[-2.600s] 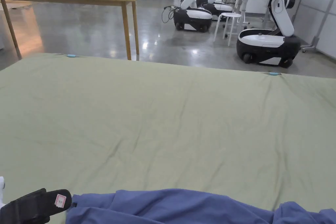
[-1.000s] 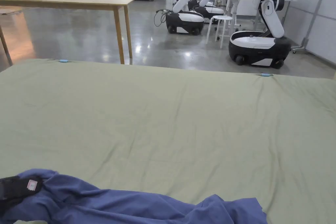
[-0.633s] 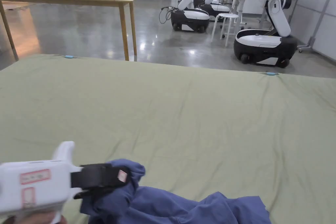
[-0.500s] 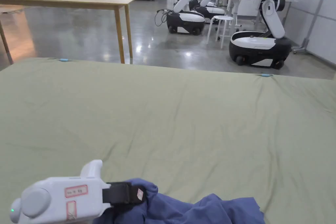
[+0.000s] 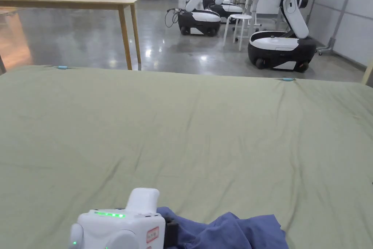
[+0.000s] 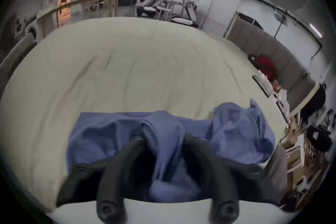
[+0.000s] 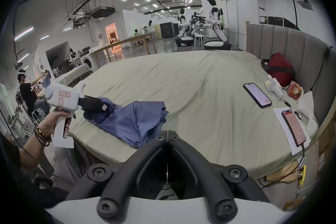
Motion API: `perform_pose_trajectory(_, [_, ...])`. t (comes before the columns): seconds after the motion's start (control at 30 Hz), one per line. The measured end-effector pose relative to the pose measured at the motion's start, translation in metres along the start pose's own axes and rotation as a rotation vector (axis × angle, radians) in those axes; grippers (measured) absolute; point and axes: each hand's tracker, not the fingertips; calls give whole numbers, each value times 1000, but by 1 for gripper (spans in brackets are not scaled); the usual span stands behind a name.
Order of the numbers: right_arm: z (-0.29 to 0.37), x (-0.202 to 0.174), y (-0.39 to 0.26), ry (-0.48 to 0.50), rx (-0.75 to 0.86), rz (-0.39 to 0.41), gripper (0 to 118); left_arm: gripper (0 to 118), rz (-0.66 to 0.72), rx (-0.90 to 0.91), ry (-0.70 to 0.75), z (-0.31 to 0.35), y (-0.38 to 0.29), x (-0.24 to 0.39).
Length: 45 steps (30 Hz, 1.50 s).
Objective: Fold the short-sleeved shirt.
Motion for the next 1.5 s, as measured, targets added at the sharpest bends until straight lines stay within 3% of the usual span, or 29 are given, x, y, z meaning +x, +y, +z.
perform_pose_trajectory(0.03, [0,1,0,3,-3,-1,0,66,4,4,-28,0,0,0])
perform_pose_trajectory(0.07, [-1,1,-1,4,-4,-3,0,109,14,-7,-81,-2,0,1])
perform_pose_trajectory(0.1, [-1,2,-1,4,-5,-4,0,118,18,-1,-78,-1,1,-1])
perform_pose_trajectory(0.2, [0,6,-1,-1,-2,-7,0,116,35,63,-68,17,6,-9])
perform_pose_trajectory(0.37, [1,12,0,3,12,-4,0,116,165,219,-189,98,18,-46])
perform_pose_trajectory(0.43, [0,11,1,4,16,-1,0,106,230,292,-347,133,16,-67])
perform_pose_trajectory(0.47, [-2,11,0,8,17,-1,0,78,256,329,-409,147,9,-78])
perform_pose_trajectory(0.53, [-5,10,-1,19,19,-1,0,0,274,387,-466,162,-5,-103])
perform_pose_trajectory(0.73, [-16,4,-2,44,-4,14,0,0,345,321,-363,153,-33,-133])
perform_pose_trajectory(0.8, [-18,2,-1,45,-4,31,0,0,325,316,-440,141,-25,-130])
perform_pose_trajectory(1.07, [-10,-7,0,58,20,39,0,0,288,10,-518,-2,-13,-81])
perform_pose_trajectory(1.2, [-2,-3,0,39,33,30,0,0,312,-95,-491,-51,-26,-64])
perform_pose_trajectory(1.5, [0,1,-1,12,22,30,0,0,369,1,-589,-18,-22,-71])
